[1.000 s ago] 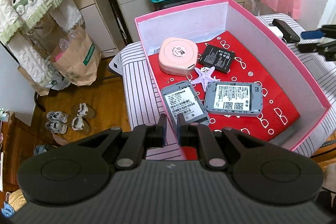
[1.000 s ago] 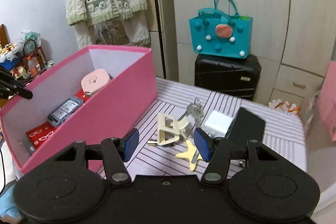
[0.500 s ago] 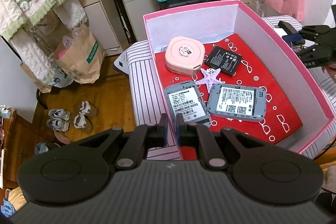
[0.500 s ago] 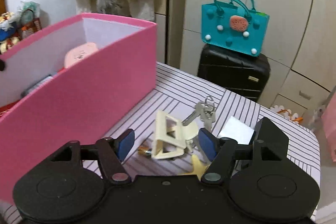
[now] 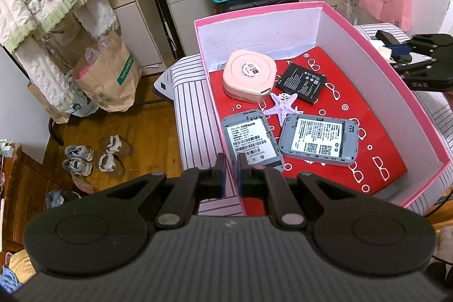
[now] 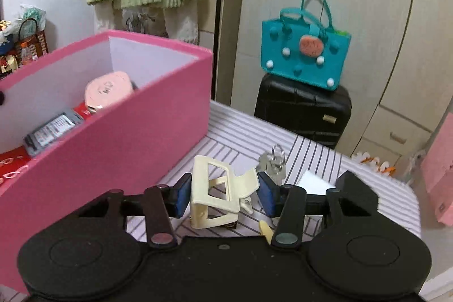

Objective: Organize rigid objects
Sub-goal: 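Grasp the cream phone stand with the right gripper, then carry the cream phone stand into the box and release it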

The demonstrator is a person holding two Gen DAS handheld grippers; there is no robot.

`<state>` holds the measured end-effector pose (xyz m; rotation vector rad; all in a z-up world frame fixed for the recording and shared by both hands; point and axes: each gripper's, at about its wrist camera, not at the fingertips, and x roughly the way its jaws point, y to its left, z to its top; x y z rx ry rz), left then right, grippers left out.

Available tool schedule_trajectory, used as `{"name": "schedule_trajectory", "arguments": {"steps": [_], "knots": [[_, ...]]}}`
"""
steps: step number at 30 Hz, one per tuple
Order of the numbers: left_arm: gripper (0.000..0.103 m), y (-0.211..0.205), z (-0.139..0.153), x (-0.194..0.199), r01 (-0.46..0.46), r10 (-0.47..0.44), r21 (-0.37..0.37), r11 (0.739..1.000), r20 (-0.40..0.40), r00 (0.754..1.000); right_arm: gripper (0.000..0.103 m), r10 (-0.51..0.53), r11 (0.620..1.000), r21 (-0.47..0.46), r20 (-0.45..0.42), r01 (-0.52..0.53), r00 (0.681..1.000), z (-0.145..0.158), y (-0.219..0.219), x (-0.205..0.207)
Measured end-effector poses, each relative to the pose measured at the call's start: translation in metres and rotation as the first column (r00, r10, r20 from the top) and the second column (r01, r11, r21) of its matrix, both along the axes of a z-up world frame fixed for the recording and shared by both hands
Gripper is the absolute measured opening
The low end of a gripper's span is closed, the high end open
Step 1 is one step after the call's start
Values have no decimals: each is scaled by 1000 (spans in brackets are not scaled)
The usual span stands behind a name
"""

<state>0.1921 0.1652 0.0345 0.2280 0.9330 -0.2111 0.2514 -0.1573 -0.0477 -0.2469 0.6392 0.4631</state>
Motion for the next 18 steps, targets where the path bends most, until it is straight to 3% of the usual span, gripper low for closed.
{"name": "schedule_trajectory", "arguments": {"steps": [4, 11, 14, 18], "knots": [[7, 1, 1, 1, -4, 4, -4, 1000, 2, 1000, 54, 14, 1000, 19, 64, -16, 998, 28, 3, -17], [7, 0, 1, 4, -4, 4, -6, 1000, -2, 1000, 54, 110, 990, 84, 92, -118, 990, 80, 26, -36], [7, -1, 0, 4, -11, 11, -14, 1000, -7, 1000, 54, 189, 969, 161, 3, -187, 982, 91, 46, -31], [7, 0, -1, 4, -22, 22, -26, 999, -4, 1000, 54, 302, 940, 204, -117, -275, 946, 89, 88, -23]]}}
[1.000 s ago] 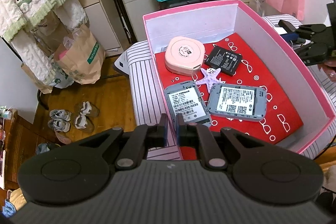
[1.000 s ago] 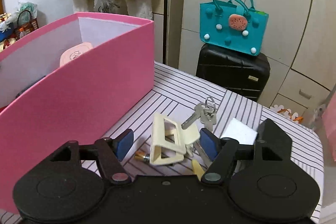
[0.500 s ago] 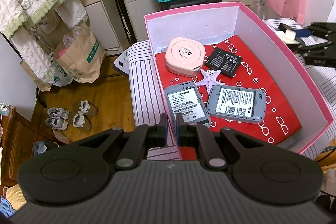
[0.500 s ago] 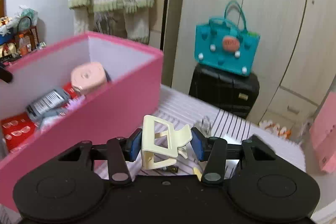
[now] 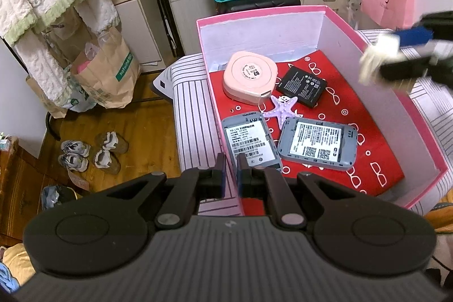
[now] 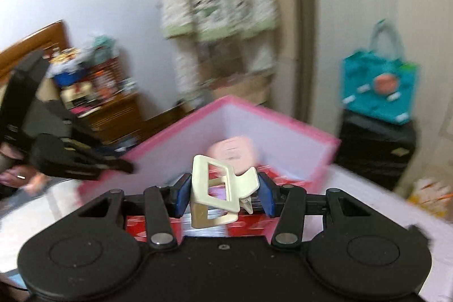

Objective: Organize rigid objects
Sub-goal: 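Carry the cream phone stand into the box and release it, then move the right gripper back to the black power bank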

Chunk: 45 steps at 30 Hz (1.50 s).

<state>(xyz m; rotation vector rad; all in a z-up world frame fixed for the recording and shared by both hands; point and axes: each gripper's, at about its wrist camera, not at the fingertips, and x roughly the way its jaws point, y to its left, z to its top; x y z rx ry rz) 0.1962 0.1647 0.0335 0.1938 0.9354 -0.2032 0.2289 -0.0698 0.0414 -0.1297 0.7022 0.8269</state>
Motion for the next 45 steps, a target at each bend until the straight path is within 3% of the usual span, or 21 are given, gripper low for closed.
{"name": "schedule_trajectory", "arguments": {"steps": [6, 11, 16, 23, 29, 35, 40, 45], "knots": [[6, 3, -1, -1, -5, 5, -10, 1000, -1, 1000, 54, 148, 983, -106, -30, -150, 989, -14, 69, 13], [6, 2, -2, -1, 0, 0, -6, 1000, 2, 1000, 54, 157, 964, -208, -59, -166, 986, -34, 109, 41], [6, 10, -2, 1, -12, 12, -48, 999, -10, 1000, 54, 189, 955, -203, -148, -217, 971, -58, 126, 62], [6, 10, -3, 1, -13, 13, -55, 998, -6, 1000, 55, 172, 950, -225, -196, -215, 965, -77, 136, 68], [6, 10, -3, 1, -15, 15, -55, 998, -6, 1000, 59, 148, 970, -183, -88, -162, 985, -41, 105, 55], [6, 8, -3, 0, -12, 12, -51, 999, -1, 1000, 60, 82, 993, -88, -1, -81, 997, 4, 38, 20], [7, 9, -3, 0, -20, 20, -46, 999, -3, 1000, 62, 9, 995, -99, 61, -3, 998, 24, -11, -15], [7, 6, -4, 0, -20, 20, -25, 999, 0, 1000, 63, -78, 987, -136, 86, 89, 993, 24, -51, -38]]}}
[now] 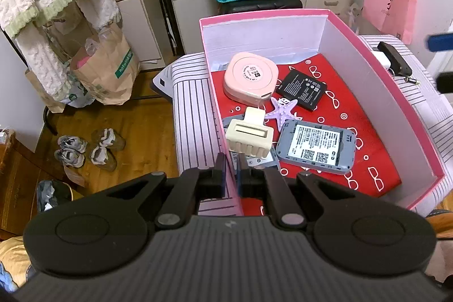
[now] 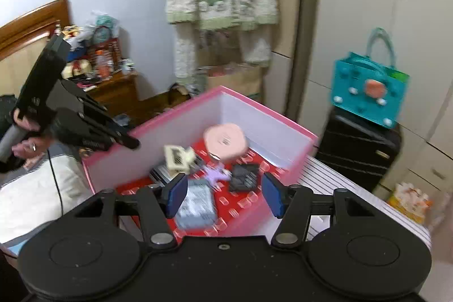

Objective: Organize rigid objects
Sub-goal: 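Move the right gripper back to the black power bank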

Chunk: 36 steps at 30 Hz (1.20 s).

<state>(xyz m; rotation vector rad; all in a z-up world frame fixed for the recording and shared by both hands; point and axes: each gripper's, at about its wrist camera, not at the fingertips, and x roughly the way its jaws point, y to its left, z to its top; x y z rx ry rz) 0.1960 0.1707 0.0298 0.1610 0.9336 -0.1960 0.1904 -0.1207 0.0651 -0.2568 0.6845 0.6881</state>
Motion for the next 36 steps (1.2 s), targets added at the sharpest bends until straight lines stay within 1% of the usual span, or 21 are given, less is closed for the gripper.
{"name": "schedule_trajectory", "arguments": {"steps": [3, 8, 9, 14, 18, 20, 23, 24, 26, 29, 31, 32, 34, 36], "knots": [[7, -4, 0, 0, 1, -1, 20, 1000, 2, 1000, 63, -69, 996, -52, 21, 70, 997, -6, -18, -9], [7, -8, 0, -1, -2, 2, 39, 999, 0, 1000, 64, -143, 989, -45, -5, 142, 990, -19, -51, -10], [7, -8, -1, -1, -3, 3, 40, 999, 0, 1000, 64, -143, 989, -49, -7, 143, 990, -21, -56, -10], [7, -2, 0, -2, -35, 35, -9, 999, 1, 999, 64, -162, 987, -17, -1, 162, 987, -30, -75, -14], [6, 2, -1, -3, -41, 41, -25, 999, -4, 999, 65, -198, 980, -19, 5, 198, 980, -51, -88, -7], [6, 1, -1, -4, -33, 33, -19, 999, 4, 999, 65, -218, 976, -28, -16, 217, 976, -65, -96, -2], [6, -2, 0, -6, -23, 23, -2, 1000, 18, 1000, 65, -242, 970, -39, -74, 240, 967, -90, -108, 9], [6, -2, 1, -6, -21, 21, 2, 1000, 19, 1000, 65, -264, 964, -40, -87, 262, 961, -97, -113, 14], [6, -2, 1, -6, -21, 21, 2, 1000, 17, 1000, 65, -308, 951, -43, -81, 305, 948, -106, -123, 22], [6, -2, 1, -6, -22, 22, 1, 1000, 15, 1000, 65, -377, 925, -67, -33, 374, 926, -114, -134, 37], [6, -4, 1, -7, -20, 20, 7, 1000, 18, 1000, 66, -398, 917, -51, -31, 396, 917, -116, -140, 48], [6, -3, 1, -7, -19, 19, 7, 1000, 19, 1000, 68, -415, 910, -31, -36, 414, 909, -116, -145, 55], [5, -2, 1, -7, -21, 21, 8, 1000, 19, 1000, 72, -450, 891, 24, -76, 453, 890, -117, -155, 70], [6, -2, 1, -7, -22, 22, 6, 1000, 17, 1000, 73, -485, 863, 79, -147, 499, 862, -117, -168, 88]]}}
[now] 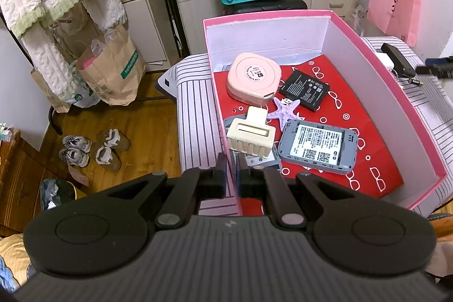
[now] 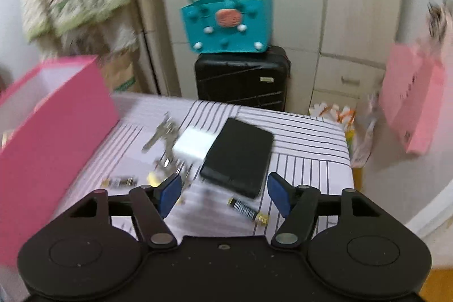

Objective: Organize rigid objects
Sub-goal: 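Move the right gripper back to the black power bank, then grasp the black power bank with the right gripper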

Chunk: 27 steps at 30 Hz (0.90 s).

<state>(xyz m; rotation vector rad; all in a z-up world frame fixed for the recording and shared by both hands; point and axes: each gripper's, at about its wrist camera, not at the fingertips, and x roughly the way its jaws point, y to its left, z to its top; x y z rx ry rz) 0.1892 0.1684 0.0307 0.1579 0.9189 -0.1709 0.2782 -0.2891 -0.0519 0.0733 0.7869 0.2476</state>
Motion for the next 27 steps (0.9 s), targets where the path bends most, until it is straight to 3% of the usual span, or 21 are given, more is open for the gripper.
{"name": "schedule_trajectory", "arguments": {"steps": [3, 9, 14, 16, 20, 23, 24, 27], "knots": [[5, 0, 0, 1, -2, 2, 1, 1000, -1, 1000, 73, -27, 997, 69, -47, 30, 999, -5, -10, 22], [6, 3, 0, 1, -7, 7, -8, 1000, -11, 1000, 67, -24, 996, 80, -139, 36, 990, -23, -5, 48], [6, 3, 0, 2, -8, 7, -12, 1000, -16, 1000, 69, -46, 999, -10, -151, 45, 987, -25, 11, 58], [6, 5, 0, 1, -6, 6, -23, 1000, -16, 1000, 71, -65, 998, -4, -145, 65, 987, -24, 12, 62], [6, 6, 0, 1, -3, 2, -33, 999, -18, 1000, 73, -97, 993, 55, -168, 108, 981, -28, 6, 73], [6, 6, 0, 1, 1, -1, -29, 1000, -17, 1000, 79, -90, 979, 159, -217, 126, 972, -37, -6, 79], [6, 6, 0, 1, 3, -4, -32, 999, -18, 1000, 72, -98, 978, 159, -210, 133, 973, -37, -8, 78], [6, 8, 0, 2, 6, -7, -35, 999, -18, 1000, 67, -104, 980, 146, -203, 136, 974, -34, -10, 70]]}}
